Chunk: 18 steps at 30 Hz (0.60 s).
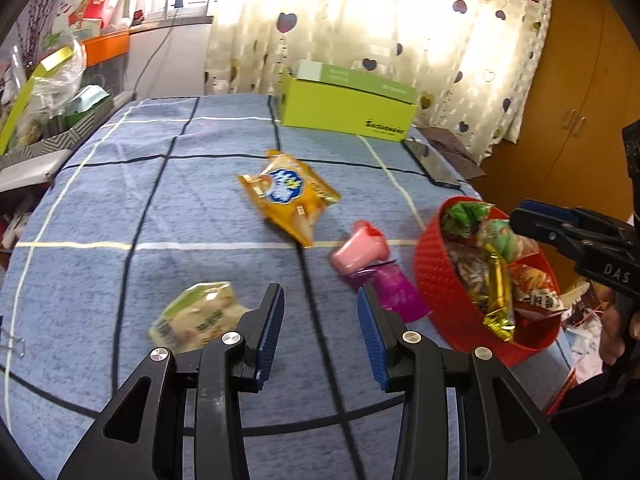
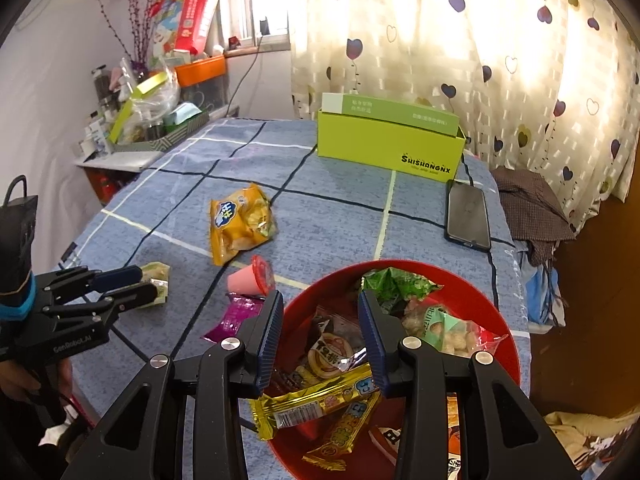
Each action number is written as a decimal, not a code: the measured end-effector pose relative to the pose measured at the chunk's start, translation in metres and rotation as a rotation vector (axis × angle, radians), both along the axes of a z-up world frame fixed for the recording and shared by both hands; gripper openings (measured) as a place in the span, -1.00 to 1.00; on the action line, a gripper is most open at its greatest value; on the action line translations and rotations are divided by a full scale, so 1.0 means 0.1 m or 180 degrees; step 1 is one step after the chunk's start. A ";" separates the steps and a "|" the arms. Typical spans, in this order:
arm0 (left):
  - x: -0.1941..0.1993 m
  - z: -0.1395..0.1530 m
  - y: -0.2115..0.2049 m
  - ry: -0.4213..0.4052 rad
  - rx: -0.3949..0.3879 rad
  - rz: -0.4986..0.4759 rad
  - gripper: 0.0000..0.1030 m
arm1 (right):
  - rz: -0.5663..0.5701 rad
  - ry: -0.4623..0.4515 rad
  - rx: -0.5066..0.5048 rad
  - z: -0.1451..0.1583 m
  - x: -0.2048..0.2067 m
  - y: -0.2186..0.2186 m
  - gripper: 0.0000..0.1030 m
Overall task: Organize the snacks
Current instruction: 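Grasp the pale green-white packet with the left tool while the right grasps the pink jelly cup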
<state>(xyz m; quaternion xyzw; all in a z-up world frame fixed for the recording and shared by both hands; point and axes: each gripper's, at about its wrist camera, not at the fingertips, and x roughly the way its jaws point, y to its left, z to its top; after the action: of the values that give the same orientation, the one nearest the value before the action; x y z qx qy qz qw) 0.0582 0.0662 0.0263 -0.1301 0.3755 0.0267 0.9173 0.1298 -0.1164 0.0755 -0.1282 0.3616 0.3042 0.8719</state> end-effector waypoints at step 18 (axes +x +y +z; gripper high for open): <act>-0.19 -0.29 0.47 0.0257 0.0168 0.0560 0.10 | 0.0093 -0.0015 -0.0039 -0.02 -0.06 0.12 -0.28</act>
<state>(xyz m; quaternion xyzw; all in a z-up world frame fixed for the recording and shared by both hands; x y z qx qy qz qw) 0.0394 0.1132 -0.0027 -0.1373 0.3984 0.1223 0.8986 0.1242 -0.1047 0.0739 -0.1395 0.3596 0.3144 0.8674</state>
